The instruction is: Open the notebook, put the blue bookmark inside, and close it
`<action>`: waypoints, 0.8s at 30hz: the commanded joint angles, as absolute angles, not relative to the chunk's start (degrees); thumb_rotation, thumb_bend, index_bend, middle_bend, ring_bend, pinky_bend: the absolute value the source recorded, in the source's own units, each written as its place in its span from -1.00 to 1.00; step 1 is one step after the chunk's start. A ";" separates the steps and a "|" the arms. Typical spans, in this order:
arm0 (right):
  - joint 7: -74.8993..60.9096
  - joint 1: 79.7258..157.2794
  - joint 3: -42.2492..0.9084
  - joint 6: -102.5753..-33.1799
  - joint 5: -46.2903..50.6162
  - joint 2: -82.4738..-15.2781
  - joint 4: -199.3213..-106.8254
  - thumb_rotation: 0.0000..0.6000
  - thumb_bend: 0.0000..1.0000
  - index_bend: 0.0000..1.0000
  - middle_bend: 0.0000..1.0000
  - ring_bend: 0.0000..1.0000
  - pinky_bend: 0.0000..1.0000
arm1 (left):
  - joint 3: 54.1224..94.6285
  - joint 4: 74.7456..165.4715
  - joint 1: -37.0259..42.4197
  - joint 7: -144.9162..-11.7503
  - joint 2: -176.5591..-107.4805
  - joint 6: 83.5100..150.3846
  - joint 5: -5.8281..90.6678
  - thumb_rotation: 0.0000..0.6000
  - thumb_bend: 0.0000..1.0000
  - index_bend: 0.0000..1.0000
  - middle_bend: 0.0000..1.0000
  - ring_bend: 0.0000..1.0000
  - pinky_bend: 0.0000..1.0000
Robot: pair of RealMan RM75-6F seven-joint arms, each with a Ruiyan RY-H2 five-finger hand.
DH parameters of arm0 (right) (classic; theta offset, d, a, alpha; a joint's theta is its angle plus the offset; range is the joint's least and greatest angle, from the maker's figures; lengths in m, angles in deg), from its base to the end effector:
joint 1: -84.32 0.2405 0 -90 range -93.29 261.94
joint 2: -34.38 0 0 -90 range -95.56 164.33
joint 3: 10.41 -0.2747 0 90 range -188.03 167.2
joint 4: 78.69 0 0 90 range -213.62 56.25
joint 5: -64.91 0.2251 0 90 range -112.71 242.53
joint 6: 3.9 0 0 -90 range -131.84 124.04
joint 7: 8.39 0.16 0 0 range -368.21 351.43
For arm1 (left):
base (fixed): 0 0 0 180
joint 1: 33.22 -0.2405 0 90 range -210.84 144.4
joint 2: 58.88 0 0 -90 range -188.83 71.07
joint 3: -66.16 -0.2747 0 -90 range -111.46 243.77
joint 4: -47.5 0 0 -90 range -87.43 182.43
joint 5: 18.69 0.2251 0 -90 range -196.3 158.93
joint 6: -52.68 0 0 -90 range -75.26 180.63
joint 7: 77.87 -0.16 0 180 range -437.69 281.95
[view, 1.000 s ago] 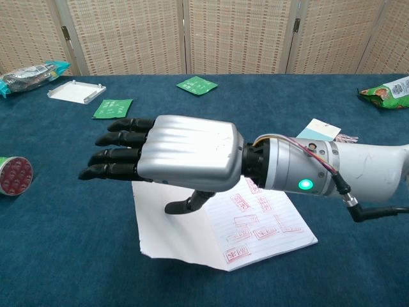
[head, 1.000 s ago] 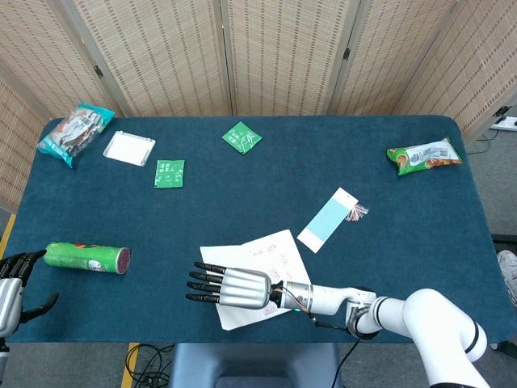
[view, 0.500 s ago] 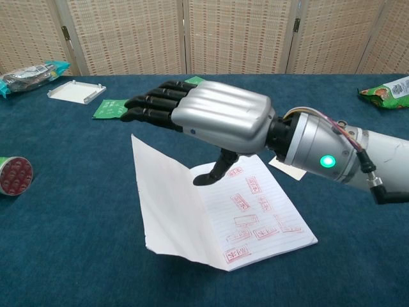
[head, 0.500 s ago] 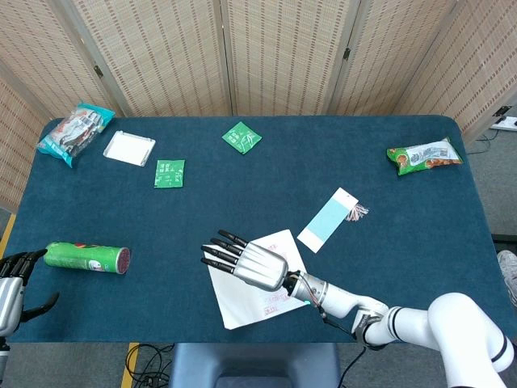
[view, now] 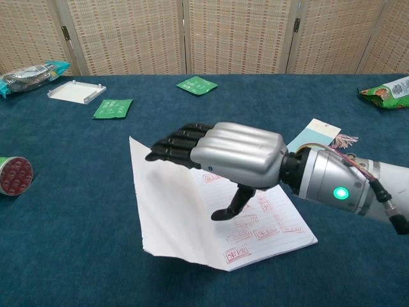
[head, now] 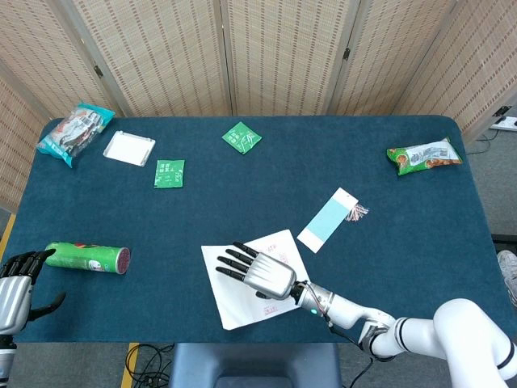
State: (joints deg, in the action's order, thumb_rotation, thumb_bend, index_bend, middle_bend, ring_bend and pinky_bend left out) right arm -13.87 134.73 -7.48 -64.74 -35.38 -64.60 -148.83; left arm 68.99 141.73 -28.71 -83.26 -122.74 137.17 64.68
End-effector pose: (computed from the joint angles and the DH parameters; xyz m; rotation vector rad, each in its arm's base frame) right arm -0.0989 -0.3114 -0.1113 2.4206 -0.3671 1.1816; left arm -0.3354 0.1969 0.1526 -1.3742 -0.8855 -0.8245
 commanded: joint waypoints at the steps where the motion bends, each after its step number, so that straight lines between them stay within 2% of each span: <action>1: -13.19 135.32 -7.63 -62.81 -34.77 -66.25 -147.84 1.00 -0.58 -1.00 -0.84 -0.89 -1.00 | 69.01 141.76 -28.79 -83.24 -122.68 137.25 64.55 1.00 -0.49 -0.61 -0.50 -0.64 -0.64; 5: -12.94 136.11 -8.11 -60.48 -33.94 -67.39 -147.44 1.00 -0.33 -1.00 -0.77 -0.78 -1.00 | 68.88 141.76 -28.86 -83.31 -122.63 137.22 64.50 1.00 -0.49 -0.61 -0.50 -0.64 -0.64; 9: -13.40 136.89 -8.41 -58.21 -33.25 -67.99 -147.07 1.00 -0.24 -1.00 -0.76 -0.72 -1.00 | 68.79 141.71 -28.95 -83.29 -122.62 137.08 64.27 1.00 -0.49 -0.61 -0.51 -0.64 -0.64; 15: -12.77 137.44 -8.28 -56.22 -32.64 -68.24 -146.85 1.00 -0.23 -1.00 -0.74 -0.58 -0.89 | 68.60 141.84 -28.92 -83.35 -122.53 136.66 64.08 1.00 -0.49 -0.61 -0.52 -0.64 -0.64; 24: -14.16 138.06 -7.41 -53.66 -32.61 -68.97 -146.14 1.00 -0.23 -1.00 -0.74 -0.56 -0.88 | 68.44 141.61 -29.16 -82.87 -122.57 136.91 64.21 1.00 -0.49 -0.61 -0.52 -0.64 -0.64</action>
State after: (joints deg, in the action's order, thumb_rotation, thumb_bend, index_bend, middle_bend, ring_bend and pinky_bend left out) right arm -13.83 137.91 -7.62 -54.06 -32.62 -68.84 -146.25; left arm 68.44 141.62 -29.15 -82.88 -122.57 136.90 64.20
